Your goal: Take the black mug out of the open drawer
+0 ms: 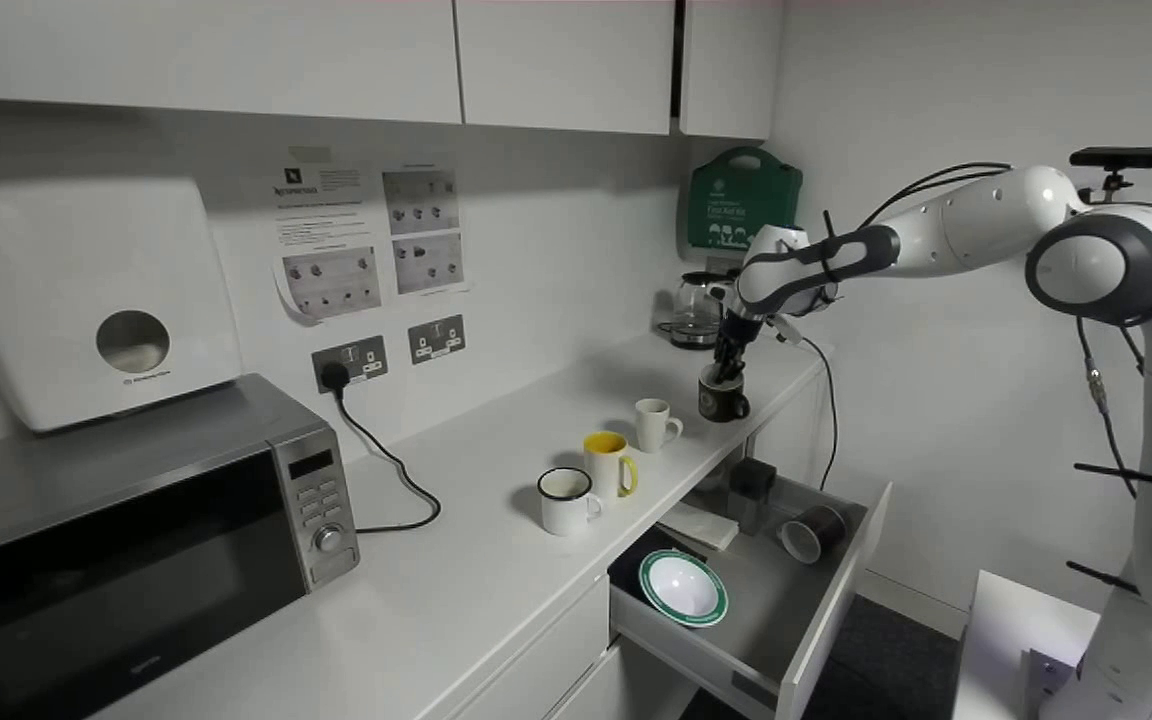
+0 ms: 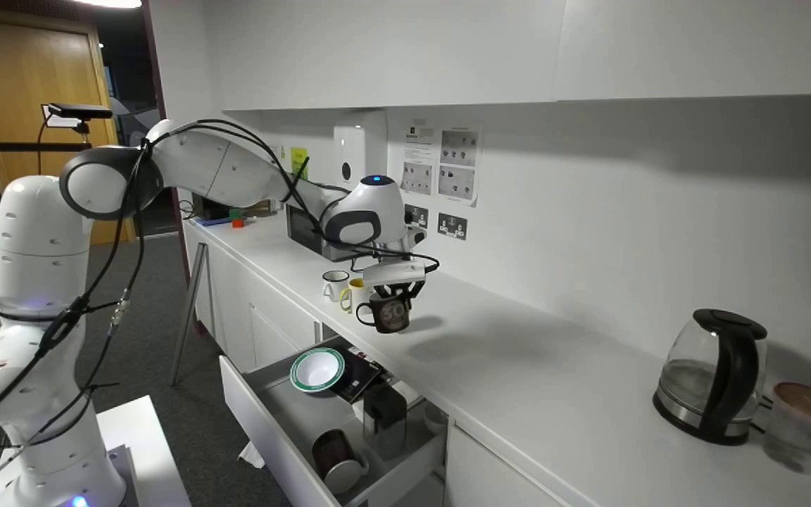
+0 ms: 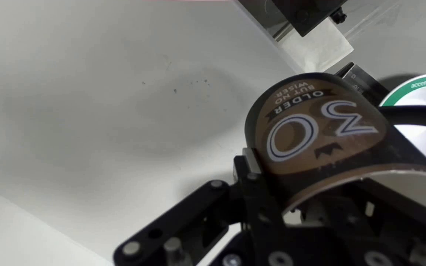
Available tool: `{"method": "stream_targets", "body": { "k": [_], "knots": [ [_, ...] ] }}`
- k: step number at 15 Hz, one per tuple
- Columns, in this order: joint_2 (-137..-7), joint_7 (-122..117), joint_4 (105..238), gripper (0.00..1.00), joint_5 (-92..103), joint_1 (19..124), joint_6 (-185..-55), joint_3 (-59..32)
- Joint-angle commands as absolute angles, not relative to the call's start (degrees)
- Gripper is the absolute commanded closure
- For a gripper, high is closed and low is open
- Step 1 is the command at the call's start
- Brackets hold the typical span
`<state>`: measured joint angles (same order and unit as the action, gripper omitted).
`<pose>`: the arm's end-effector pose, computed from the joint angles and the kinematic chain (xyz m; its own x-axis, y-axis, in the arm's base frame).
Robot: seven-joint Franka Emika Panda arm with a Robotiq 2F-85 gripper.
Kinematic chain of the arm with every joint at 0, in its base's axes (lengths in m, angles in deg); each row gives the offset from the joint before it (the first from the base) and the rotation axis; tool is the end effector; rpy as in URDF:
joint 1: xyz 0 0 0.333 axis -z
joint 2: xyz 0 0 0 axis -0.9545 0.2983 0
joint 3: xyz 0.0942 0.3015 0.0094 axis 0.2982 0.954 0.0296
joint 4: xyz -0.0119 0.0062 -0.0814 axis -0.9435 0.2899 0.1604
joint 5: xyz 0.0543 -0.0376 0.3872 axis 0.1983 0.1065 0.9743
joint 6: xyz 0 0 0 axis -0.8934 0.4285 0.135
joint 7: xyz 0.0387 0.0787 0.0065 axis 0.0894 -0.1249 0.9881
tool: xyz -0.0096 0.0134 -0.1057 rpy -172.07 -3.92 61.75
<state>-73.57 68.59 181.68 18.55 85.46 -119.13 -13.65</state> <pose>0.6264 -0.1874 0.4376 0.6856 0.6893 0.2341 0.6596 -0.7243 0.2010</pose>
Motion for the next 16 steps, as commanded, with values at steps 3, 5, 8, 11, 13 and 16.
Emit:
{"method": "stream_targets", "body": {
  "k": [3,5,8,11,13,16],
  "knots": [
    [-67.15,75.02,171.32,0.97,23.12,88.42,-113.73,-11.67],
    [-65.31,75.39,168.95,0.97,23.21,89.08,-112.64,-11.39],
    [-62.65,75.87,165.61,0.97,23.15,90.23,-111.13,-10.76],
    [-60.21,76.02,162.35,0.97,23.03,91.24,-109.31,-10.13],
    [-58.81,76.03,160.39,0.97,23.06,91.8,-108.25,-9.75],
    [-56.92,76.05,157.93,0.97,22.86,92.3,-107.46,-9.2]
  ]
}}
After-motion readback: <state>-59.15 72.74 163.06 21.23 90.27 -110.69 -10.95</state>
